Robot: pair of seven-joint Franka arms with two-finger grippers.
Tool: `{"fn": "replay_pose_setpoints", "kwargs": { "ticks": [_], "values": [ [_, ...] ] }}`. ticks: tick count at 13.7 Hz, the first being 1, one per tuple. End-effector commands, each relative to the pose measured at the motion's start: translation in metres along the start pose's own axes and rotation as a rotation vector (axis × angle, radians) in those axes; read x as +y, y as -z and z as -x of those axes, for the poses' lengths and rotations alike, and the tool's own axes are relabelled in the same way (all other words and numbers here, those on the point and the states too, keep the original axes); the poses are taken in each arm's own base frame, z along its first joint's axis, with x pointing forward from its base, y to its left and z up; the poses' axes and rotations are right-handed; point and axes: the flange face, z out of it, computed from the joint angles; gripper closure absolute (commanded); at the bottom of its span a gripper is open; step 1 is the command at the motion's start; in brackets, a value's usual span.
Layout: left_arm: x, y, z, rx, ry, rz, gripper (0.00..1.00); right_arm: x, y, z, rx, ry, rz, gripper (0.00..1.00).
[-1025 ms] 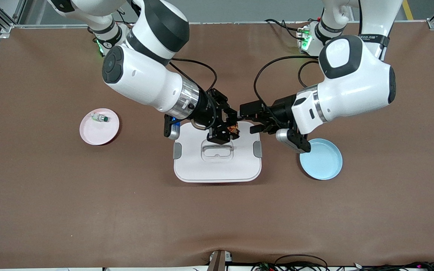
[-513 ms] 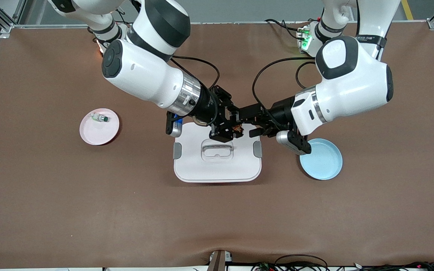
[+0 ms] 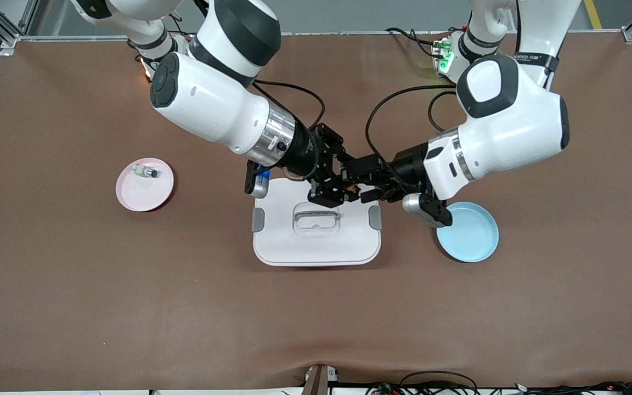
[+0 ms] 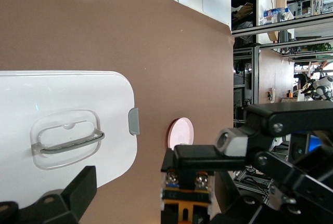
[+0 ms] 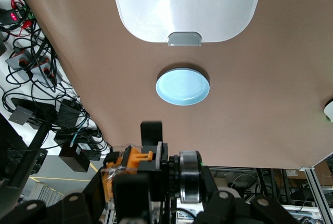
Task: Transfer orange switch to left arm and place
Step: 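Carry the switch above the white box toward the left gripper, then close the left gripper on the orange-black switch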
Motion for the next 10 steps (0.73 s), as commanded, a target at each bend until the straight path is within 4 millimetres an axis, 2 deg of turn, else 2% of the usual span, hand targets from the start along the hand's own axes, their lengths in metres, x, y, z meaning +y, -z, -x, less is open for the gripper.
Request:
{"fn": "replay_pose_setpoints", "kwargs": {
  "ticks": [1,5,10],
  "values": [
    [0.003,-0.002,0.001,0.012,-0.004,0.018,0.0,-0.003,-0.001,0.007,-0.032,-0.017,-0.01,1.0],
    [0.003,0.007,-0.001,0.018,-0.009,0.01,0.0,-0.004,0.0,0.008,-0.037,-0.013,-0.023,1.0],
    [0.004,0.019,-0.002,0.011,-0.012,0.011,0.0,-0.009,-0.012,-0.002,-0.032,-0.022,-0.032,1.0]
  ]
}}
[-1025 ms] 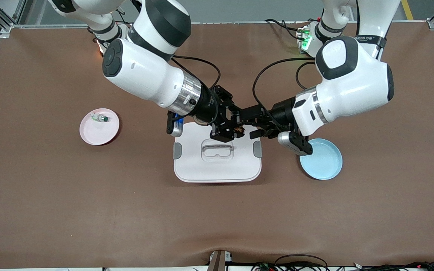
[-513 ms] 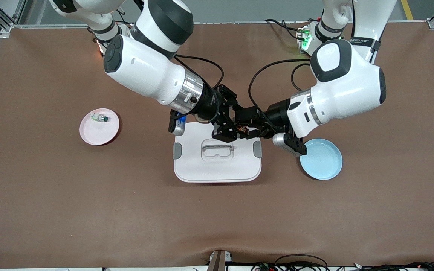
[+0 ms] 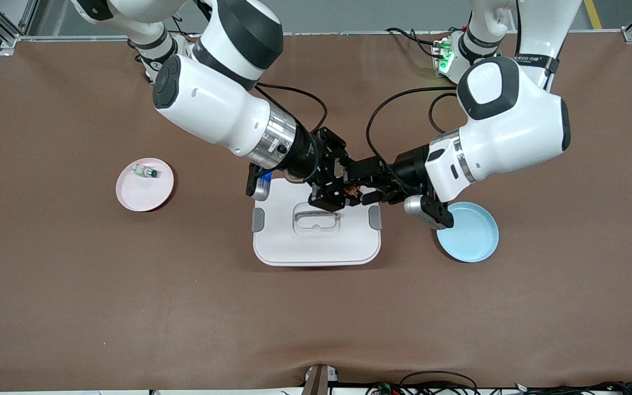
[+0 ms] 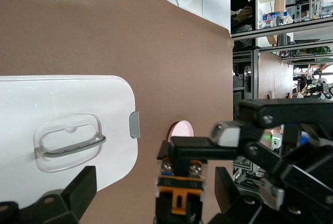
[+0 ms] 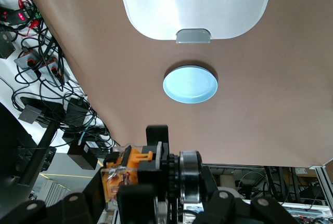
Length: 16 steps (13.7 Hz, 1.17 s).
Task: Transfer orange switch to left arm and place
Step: 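Close the left gripper on the orange-black switch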
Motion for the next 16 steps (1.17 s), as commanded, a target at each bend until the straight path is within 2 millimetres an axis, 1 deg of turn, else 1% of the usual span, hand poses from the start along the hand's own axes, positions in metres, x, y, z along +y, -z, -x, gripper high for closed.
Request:
{"fn": "replay_pose_setpoints", "kwargs": {
  "ticks": [1,4,5,6,7,8,9,10,11,14,16],
  "values": [
    [0.0049,0.0085,0.0029,-0.005,-0.017,0.008,0.0,-0.0037,-0.0053,0.0038,-0.027,-0.013,-0.012,1.0],
    [0.0016,0.0044,0.0021,-0.009,-0.053,0.007,0.0,-0.0014,-0.0068,0.0069,-0.031,-0.009,-0.015,1.0],
    [0.0007,0.0035,0.0015,-0.01,-0.052,0.007,0.02,-0.0014,-0.0068,0.0069,-0.031,-0.01,-0.015,1.0],
    [0.0005,0.0032,0.0011,-0.01,-0.053,0.007,0.15,-0.0016,-0.0065,0.0071,-0.033,-0.01,-0.018,1.0],
    [0.0006,0.0035,0.0015,-0.01,-0.059,0.006,0.18,0.0002,-0.0075,0.01,-0.039,-0.009,-0.023,1.0],
    [0.0006,0.0035,0.0015,-0.01,-0.073,0.007,0.28,0.0008,-0.0078,0.0108,-0.04,-0.008,-0.025,1.0],
    [0.0006,0.0035,0.0015,-0.01,-0.082,0.007,0.44,0.0004,-0.0074,0.011,-0.043,-0.008,-0.029,1.0],
    [0.0001,0.0042,0.001,-0.009,-0.083,0.007,0.58,0.0002,-0.0073,0.0111,-0.043,-0.008,-0.03,1.0],
    [0.0,0.0042,0.001,-0.009,-0.093,0.006,0.7,0.0002,-0.0073,0.0111,-0.043,-0.008,-0.03,1.0],
    [-0.0006,0.0049,0.0005,-0.008,-0.117,0.006,1.0,-0.0003,-0.0069,0.0107,-0.042,-0.006,-0.032,1.0],
    [-0.0012,0.0044,0.0007,-0.009,-0.142,0.006,1.0,-0.0004,-0.008,0.01,-0.041,-0.007,-0.031,1.0]
  ]
}}
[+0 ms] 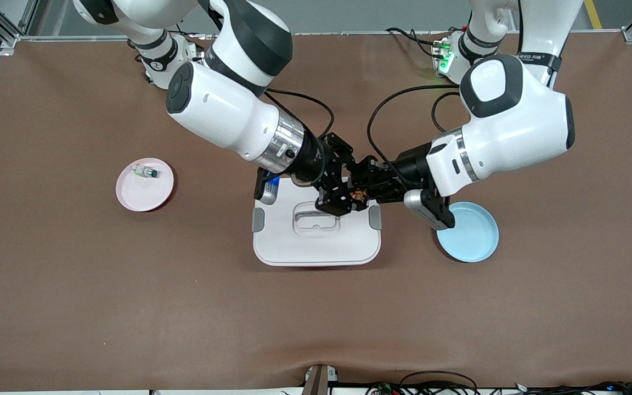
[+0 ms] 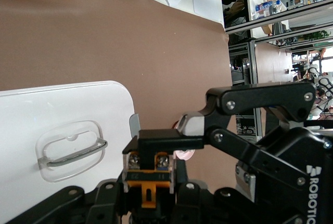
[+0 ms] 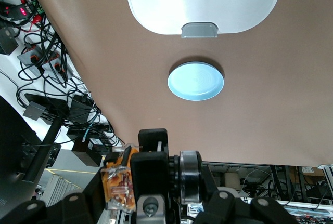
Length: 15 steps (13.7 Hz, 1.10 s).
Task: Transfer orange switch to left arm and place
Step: 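Close the left gripper on the orange-black switch, then open the right gripper and withdraw while the left gripper pulls away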
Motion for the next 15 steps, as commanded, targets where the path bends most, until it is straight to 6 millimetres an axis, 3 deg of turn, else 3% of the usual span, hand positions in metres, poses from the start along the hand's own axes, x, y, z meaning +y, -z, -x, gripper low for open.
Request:
{"fn": "replay_pose_setpoints", "kwargs": {
  "ticks": [1,3,4,5,10,12,15],
  "values": [
    [-0.003,0.003,0.001,-0.006,-0.042,0.003,1.0,-0.002,0.005,0.009,-0.026,-0.008,-0.007,1.0],
    [-0.003,0.003,0.001,-0.006,-0.042,0.003,1.0,-0.002,0.005,0.009,-0.026,-0.009,-0.007,1.0],
    [-0.003,0.003,0.001,-0.006,-0.042,0.003,1.0,-0.002,0.005,0.009,-0.025,-0.008,-0.005,0.65],
    [-0.002,0.003,0.001,-0.005,-0.043,0.003,1.0,-0.002,0.006,0.008,-0.025,-0.009,-0.006,0.01],
    [-0.001,0.01,-0.001,0.004,-0.051,-0.003,1.0,-0.008,0.012,0.001,-0.008,0.01,0.002,0.0],
    [0.002,0.016,0.003,-0.024,-0.098,-0.048,1.0,-0.008,0.011,-0.011,0.031,0.107,0.075,0.0],
    [0.003,0.054,0.011,-0.102,-0.172,-0.164,1.0,-0.017,0.027,-0.038,0.077,0.231,0.189,0.0]
  ]
}}
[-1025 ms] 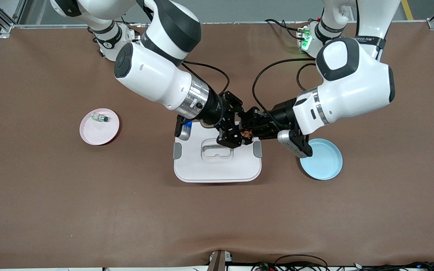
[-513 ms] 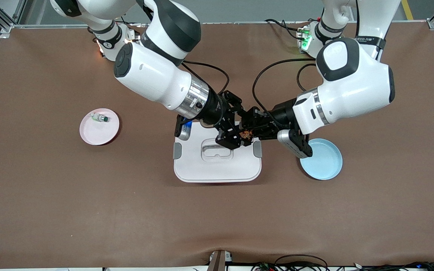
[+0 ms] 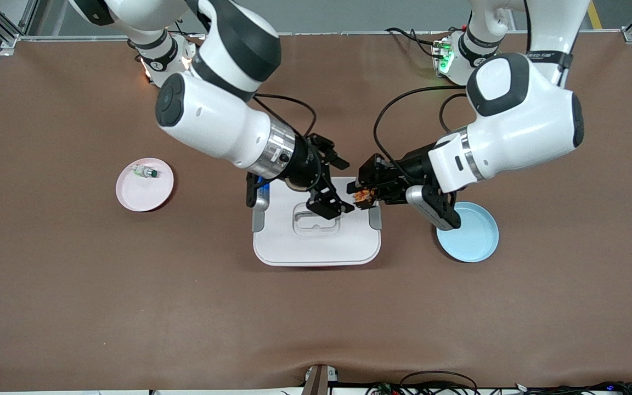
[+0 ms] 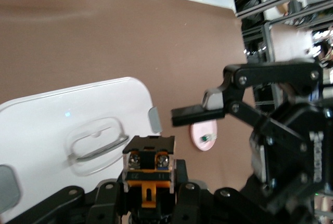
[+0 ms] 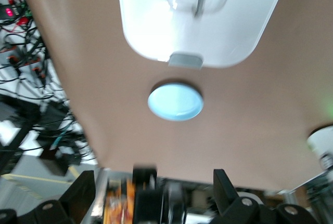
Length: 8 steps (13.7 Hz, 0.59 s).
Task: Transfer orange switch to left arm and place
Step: 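Open the right gripper and withdraw while the left gripper pulls away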
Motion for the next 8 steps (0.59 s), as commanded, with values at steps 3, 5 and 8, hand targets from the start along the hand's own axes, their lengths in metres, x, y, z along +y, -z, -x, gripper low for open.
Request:
{"fn": "replay_pose_setpoints", "kwargs": {
  "ticks": [3,5,8],
  "values": [
    [-0.004,0.072,0.021,-0.117,-0.084,-0.142,1.0,-0.006,0.035,-0.046,0.028,0.195,0.163,0.0],
    [-0.004,0.093,0.031,-0.154,-0.055,-0.162,1.0,-0.007,0.07,-0.065,0.036,0.307,0.211,0.0],
    [-0.033,0.121,0.037,-0.207,0.026,-0.162,1.0,-0.01,0.105,-0.12,0.034,0.444,0.328,0.0]
  ]
}}
